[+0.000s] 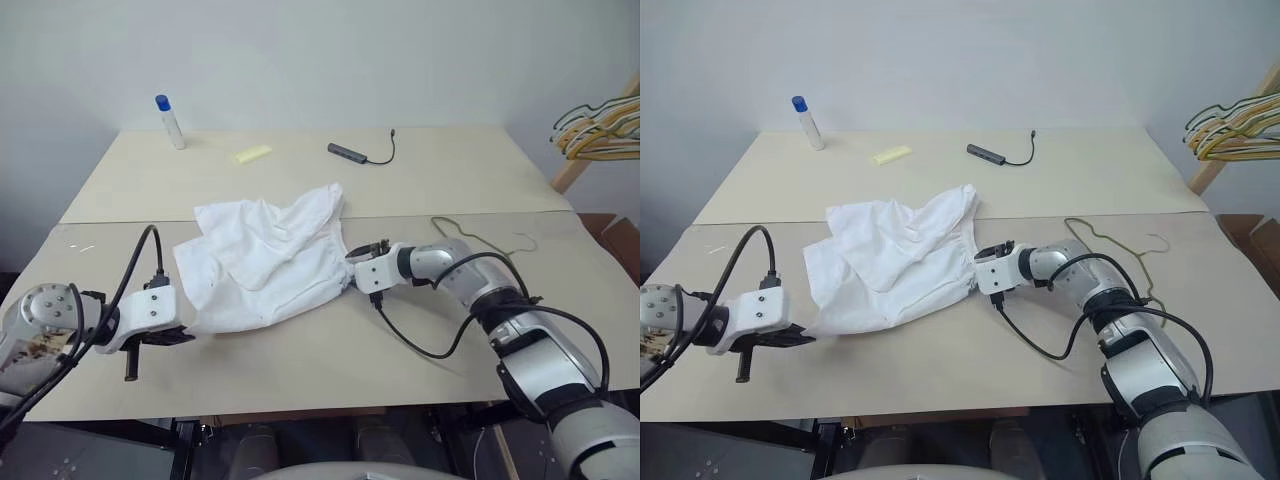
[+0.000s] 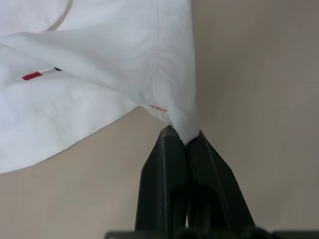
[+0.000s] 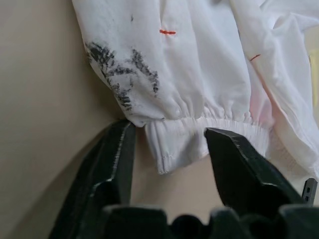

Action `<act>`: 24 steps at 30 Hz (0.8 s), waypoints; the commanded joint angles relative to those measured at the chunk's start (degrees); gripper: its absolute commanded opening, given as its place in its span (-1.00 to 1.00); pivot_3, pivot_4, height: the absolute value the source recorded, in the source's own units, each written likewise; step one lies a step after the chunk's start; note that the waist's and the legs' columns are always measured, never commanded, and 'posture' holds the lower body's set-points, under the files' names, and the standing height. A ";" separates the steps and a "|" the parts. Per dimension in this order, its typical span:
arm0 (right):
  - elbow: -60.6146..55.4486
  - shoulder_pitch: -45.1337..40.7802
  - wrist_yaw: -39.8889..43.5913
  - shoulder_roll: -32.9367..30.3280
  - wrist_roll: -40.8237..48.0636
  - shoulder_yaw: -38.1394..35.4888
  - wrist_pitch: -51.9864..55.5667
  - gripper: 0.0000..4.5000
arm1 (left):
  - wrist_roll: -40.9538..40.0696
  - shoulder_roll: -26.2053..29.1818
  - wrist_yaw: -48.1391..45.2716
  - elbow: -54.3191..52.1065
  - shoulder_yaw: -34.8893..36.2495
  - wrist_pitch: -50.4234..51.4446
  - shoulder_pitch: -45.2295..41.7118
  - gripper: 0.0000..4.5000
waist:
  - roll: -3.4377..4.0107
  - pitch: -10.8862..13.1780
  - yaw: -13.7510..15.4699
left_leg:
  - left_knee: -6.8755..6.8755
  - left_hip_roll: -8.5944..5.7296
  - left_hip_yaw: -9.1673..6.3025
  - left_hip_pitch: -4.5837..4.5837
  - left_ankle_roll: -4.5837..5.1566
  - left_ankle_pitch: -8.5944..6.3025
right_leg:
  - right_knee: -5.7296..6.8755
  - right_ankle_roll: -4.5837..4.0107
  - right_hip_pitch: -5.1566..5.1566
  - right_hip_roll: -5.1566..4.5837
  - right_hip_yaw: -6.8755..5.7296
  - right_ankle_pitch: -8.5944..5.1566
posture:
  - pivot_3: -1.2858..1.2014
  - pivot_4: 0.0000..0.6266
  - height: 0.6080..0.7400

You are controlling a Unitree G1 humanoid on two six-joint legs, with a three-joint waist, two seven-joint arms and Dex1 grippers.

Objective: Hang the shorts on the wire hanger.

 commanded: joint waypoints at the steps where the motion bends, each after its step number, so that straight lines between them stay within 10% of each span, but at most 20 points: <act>1: 1.16 -2.23 -1.39 0.79 -0.54 -0.01 -1.91 -0.31 | -1.10 0.77 -0.40 -0.95 2.03 0.05 0.04 -1.00 | 0.00 0.00 0.00 | 0.00 0.00 0.00 0.00 0.00 0.00 | 0.00 0.00 0.00 0.00 0.00 0.00 | 0.06 -1.00 1.00; 6: 0.69 -1.64 -0.88 0.49 -0.27 -0.72 -2.06 -0.99 | 0.00 0.40 1.06 -0.97 1.84 -0.20 0.38 -1.00 | 0.00 0.00 0.01 | 0.00 0.00 -0.01 0.00 0.00 0.00 | 0.01 0.00 0.00 0.00 0.00 0.00 | 0.06 -1.00 1.00; 19: -54.32 23.45 25.26 -24.49 27.77 -12.24 22.67 -0.99 | -9.38 2.16 -7.93 -6.98 13.87 -5.02 11.76 -1.00 | 0.04 0.03 1.87 | 0.05 0.03 0.09 -0.09 -0.03 -0.12 | -0.02 0.01 -0.05 -0.05 0.01 -0.05 | 0.05 -1.00 1.00; 24: -55.90 19.23 21.46 -20.20 31.68 -15.28 35.67 -0.99 | -7.27 -4.40 0.44 -4.14 7.49 -1.72 -2.34 -1.00 | 0.00 -0.01 1.80 | 0.04 0.19 0.19 0.39 -0.03 -0.12 | -0.04 -0.08 0.33 0.15 0.03 -0.07 | 0.04 -1.00 1.00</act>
